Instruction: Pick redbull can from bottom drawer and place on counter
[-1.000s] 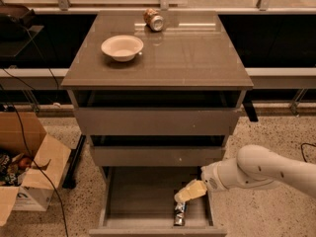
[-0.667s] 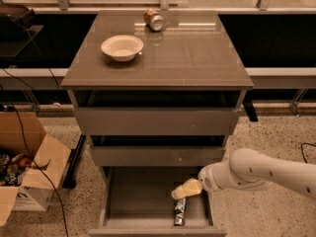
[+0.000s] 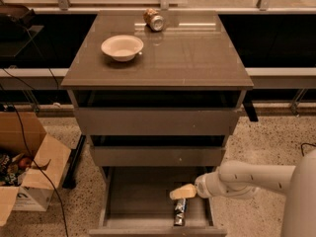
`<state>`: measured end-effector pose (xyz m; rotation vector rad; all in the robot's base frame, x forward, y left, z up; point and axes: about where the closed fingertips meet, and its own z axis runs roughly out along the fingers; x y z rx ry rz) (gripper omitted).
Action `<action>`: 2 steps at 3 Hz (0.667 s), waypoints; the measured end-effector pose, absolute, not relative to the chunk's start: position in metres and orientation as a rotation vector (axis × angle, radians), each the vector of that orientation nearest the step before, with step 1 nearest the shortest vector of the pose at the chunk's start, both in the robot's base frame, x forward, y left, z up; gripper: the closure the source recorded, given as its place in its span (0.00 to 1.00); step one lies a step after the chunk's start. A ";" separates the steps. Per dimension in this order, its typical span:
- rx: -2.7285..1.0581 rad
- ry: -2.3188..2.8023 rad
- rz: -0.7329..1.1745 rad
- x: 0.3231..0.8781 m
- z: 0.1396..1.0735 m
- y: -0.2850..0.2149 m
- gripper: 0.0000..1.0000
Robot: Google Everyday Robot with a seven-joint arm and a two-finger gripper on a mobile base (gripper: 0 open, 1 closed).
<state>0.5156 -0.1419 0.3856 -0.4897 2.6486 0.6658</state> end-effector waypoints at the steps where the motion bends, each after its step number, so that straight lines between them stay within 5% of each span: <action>1: -0.487 2.656 0.674 0.513 0.380 -0.141 0.00; 2: -0.465 2.682 0.679 0.514 0.369 -0.135 0.00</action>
Offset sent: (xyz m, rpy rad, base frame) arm 0.0021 0.0107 -0.0285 -0.0027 0.0664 -0.0335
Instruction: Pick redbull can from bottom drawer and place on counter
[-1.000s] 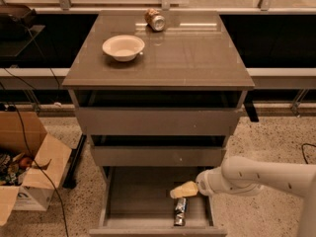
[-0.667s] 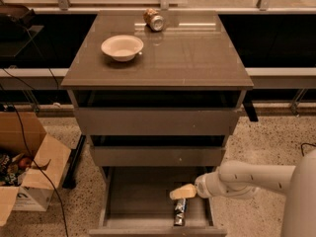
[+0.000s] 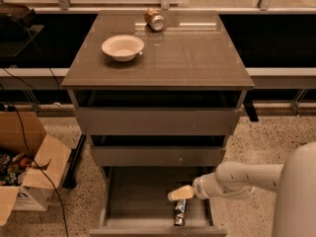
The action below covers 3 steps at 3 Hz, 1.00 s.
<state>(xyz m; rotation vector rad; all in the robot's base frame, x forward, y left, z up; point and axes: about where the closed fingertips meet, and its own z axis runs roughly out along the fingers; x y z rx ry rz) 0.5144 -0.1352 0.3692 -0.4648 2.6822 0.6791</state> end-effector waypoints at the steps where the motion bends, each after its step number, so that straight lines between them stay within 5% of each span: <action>1: -0.360 2.742 0.656 0.526 0.335 -0.127 0.00; 3: -0.121 2.871 0.684 0.543 0.248 -0.119 0.00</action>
Offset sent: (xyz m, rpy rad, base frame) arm 0.0380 0.0172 -0.1341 -0.0483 0.2171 -0.2501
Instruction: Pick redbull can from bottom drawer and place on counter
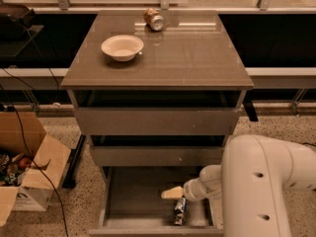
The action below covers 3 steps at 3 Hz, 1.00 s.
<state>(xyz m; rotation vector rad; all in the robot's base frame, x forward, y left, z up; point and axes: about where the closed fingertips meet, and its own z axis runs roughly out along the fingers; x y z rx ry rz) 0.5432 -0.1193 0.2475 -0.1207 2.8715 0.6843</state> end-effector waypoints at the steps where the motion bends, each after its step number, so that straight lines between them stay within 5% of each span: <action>1: -0.021 2.875 0.825 0.545 0.211 -0.111 0.00; 3: 0.228 2.807 1.085 0.548 0.160 -0.112 0.00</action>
Offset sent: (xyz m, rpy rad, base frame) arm 0.0151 0.0020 -0.1004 0.3557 0.1250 -0.2195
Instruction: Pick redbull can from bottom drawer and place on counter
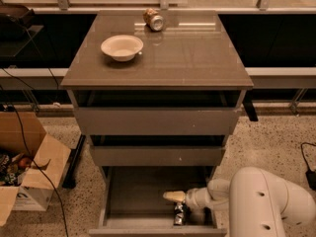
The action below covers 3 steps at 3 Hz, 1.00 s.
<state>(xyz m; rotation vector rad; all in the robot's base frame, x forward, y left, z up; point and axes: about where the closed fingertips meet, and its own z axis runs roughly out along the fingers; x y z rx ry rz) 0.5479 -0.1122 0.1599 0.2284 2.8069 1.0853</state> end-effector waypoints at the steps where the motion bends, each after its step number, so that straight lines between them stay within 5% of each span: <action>1: 0.276 2.817 1.093 0.547 0.153 -0.113 0.00; 3: 0.332 2.888 1.034 0.542 0.134 -0.110 0.41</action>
Offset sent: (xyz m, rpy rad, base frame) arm -0.0103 -0.0013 -0.0444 -0.0718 0.1584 -0.0857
